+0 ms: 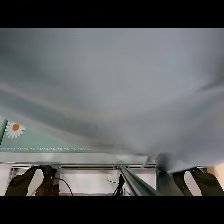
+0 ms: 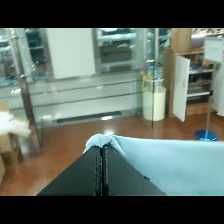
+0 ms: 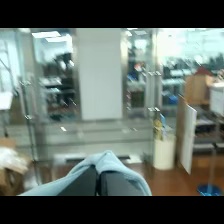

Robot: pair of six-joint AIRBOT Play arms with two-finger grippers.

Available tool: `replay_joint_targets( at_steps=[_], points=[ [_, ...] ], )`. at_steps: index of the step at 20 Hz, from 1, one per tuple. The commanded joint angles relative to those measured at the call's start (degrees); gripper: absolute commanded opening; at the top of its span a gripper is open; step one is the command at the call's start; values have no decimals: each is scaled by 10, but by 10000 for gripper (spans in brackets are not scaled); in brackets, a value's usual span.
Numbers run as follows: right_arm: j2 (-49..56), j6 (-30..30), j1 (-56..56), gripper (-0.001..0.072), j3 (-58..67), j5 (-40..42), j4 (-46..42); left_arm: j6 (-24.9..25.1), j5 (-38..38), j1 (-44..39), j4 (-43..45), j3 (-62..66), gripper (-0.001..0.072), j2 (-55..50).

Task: Fold the shirts.

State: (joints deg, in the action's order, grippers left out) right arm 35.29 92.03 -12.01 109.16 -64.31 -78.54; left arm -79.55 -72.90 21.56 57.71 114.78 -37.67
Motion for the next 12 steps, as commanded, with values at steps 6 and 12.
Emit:
replay_joint_targets(
  at_steps=[6, 12],
  points=[
    [57, -58, 0, 31, 19, -327, -81, -58, -200, -27, 11, -97, 18, 13],
    [267, -83, 0, 31, 19, -351, 3, -49, -138, -27, 9, -352, 18, 3]
  ],
)
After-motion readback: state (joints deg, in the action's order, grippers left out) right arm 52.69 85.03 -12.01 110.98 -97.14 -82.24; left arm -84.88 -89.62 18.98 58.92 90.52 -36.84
